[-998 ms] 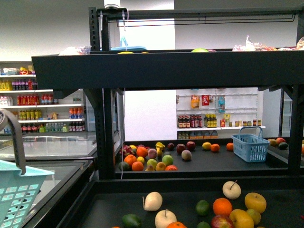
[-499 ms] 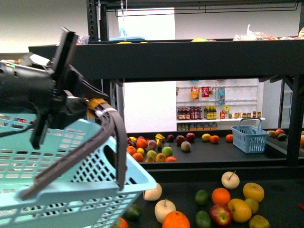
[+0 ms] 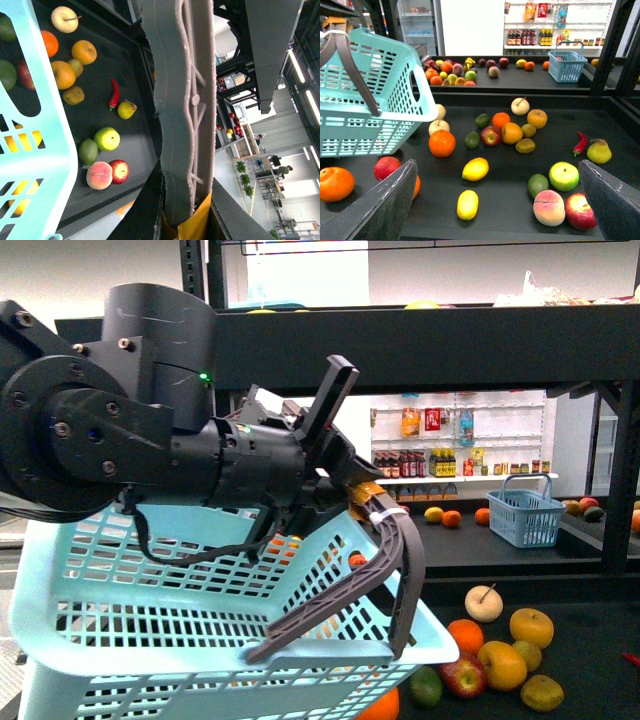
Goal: Pick lemon from shelf
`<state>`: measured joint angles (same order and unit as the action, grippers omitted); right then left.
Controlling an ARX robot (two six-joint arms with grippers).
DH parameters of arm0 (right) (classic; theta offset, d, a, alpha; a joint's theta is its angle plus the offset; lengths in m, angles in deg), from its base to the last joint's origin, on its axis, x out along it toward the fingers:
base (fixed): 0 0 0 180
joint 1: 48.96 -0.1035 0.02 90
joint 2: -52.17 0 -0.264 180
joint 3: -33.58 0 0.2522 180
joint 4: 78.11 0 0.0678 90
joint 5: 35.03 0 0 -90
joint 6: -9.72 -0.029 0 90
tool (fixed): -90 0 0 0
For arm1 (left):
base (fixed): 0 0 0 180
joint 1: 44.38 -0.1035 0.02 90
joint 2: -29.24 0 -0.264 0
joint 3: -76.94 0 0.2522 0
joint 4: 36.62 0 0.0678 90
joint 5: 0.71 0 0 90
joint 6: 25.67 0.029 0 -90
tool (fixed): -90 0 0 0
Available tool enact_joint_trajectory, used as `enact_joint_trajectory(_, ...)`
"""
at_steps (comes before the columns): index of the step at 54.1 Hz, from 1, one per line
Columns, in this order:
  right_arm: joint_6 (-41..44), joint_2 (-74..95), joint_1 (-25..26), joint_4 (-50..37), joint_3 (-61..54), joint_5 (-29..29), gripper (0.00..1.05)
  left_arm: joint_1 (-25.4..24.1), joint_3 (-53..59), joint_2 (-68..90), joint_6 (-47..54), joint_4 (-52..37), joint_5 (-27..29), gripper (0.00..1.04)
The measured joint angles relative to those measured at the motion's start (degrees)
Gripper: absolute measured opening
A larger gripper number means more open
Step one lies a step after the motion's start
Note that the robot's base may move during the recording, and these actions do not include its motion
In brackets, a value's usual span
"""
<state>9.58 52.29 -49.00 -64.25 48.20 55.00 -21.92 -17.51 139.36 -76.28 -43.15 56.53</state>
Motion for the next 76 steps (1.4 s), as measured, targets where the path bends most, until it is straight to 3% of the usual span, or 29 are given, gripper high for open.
enact_joint_trajectory(10,0.0,0.0,0.0,0.0,0.0,-0.1,0.97,3.2,-2.7,2.4,0.3,0.1,0.0,0.12)
enact_joint_trajectory(14,-3.4,6.4,-1.1,5.0,2.4,-10.7,0.97,4.0,-3.1,2.7,1.2,1.2,0.4,0.12)
enact_joint_trajectory(16,-4.7,11.4,0.7,4.2,3.4,-11.3,0.97,4.1,-3.1,2.7,1.3,1.4,0.4,0.12)
enact_joint_trajectory(20,-6.4,26.6,8.0,-2.9,6.0,-5.8,0.97,4.2,-3.1,2.7,1.3,1.5,0.6,0.12)
enact_joint_trajectory(26,-5.3,58.6,19.3,-20.6,17.0,3.9,0.97,4.0,-3.1,2.8,1.6,1.5,1.3,0.12)
enact_joint_trajectory(30,-4.8,80.3,21.4,-20.8,28.5,8.5,0.97,3.7,-3.1,2.8,1.8,1.5,1.7,0.12)
enact_joint_trajectory(33,-4.3,95.2,21.0,-18.1,35.9,10.8,0.97,3.7,-3.2,2.8,1.9,1.5,1.4,0.12)
enact_joint_trajectory(40,-1.6,115.0,17.2,-15.2,48.8,9.4,0.97,3.8,-3.2,2.8,1.9,1.5,1.2,0.12)
enact_joint_trajectory(58,-4.6,134.2,7.4,-13.9,66.0,4.3,0.97,3.8,-3.2,2.8,2.0,1.5,1.4,0.12)
enact_joint_trajectory(76,-11.2,146.1,2.7,-13.7,81.5,0.5,0.97,3.8,-3.2,2.8,2.0,1.5,1.2,0.12)
